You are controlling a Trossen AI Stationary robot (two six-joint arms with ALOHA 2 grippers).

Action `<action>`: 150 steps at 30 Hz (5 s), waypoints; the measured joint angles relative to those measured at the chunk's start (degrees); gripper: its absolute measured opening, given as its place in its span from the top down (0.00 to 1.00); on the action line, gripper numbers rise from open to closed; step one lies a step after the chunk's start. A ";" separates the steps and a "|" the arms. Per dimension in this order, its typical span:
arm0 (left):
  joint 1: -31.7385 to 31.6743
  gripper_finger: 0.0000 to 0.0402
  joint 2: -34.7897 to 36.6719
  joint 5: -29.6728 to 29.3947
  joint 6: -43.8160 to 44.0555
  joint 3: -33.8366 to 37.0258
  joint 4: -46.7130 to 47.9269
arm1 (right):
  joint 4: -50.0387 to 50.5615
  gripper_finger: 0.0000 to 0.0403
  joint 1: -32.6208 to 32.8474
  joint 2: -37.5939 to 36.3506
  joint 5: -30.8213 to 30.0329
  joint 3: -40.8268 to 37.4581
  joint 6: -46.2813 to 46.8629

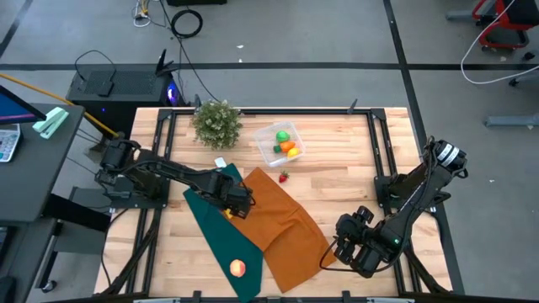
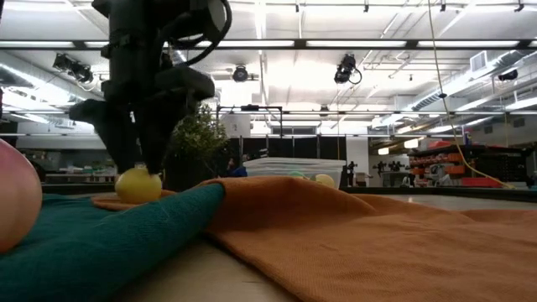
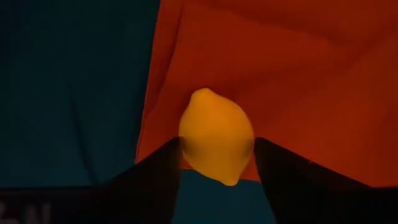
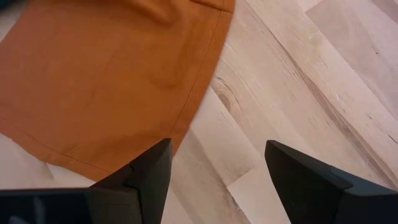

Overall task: Pick and placing Produce into tupperware
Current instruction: Put the yellow lemon into the transparent bin

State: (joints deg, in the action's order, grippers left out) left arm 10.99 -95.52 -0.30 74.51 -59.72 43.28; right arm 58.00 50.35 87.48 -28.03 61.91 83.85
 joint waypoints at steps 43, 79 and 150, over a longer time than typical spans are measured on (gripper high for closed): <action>-0.86 0.29 -3.63 2.71 -0.14 -0.02 -3.93 | 0.10 0.44 -0.11 -0.02 -0.46 0.00 0.02; -2.24 0.47 -5.36 4.01 -7.49 -4.85 -4.82 | 0.19 0.44 -0.10 -0.02 -0.45 0.00 -0.46; -32.82 0.46 -30.01 -0.99 -62.43 -50.60 11.91 | -1.41 0.44 -2.97 0.00 -0.42 -0.02 3.08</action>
State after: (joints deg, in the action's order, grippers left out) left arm -21.83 -125.53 -1.28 12.07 -110.32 55.19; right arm 56.58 47.38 87.48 -28.45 61.89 86.94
